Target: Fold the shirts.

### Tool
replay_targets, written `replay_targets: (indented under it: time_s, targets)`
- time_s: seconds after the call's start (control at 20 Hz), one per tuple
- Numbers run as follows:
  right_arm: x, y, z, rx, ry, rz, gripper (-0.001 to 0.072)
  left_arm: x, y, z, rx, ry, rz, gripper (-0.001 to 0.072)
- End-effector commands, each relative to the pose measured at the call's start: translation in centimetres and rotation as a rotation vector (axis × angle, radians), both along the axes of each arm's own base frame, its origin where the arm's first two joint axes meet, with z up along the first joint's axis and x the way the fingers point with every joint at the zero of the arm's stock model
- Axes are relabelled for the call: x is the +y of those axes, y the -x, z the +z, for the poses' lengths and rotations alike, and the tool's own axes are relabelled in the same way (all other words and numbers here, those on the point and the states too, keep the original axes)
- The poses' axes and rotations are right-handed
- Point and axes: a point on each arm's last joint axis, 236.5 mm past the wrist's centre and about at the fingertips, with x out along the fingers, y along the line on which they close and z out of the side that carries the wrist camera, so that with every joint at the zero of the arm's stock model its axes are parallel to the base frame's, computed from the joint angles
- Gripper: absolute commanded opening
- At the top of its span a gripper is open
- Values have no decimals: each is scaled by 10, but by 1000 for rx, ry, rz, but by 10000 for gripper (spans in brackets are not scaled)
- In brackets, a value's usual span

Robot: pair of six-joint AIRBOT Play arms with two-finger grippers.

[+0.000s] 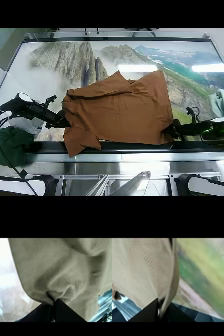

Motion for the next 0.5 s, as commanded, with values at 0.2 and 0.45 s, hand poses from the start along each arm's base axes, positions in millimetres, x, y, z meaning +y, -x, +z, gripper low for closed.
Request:
replay_targets:
  time_s: [0.2, 0.45]
  targets:
    - [-2, -9, 116, -160, -200, 61, 22, 26, -9, 60, -153, 26, 53, 25]
    - [-36, -56, 284, -687, -177, -92, 21, 30, -54, 248, -725, 431, 307, 24]
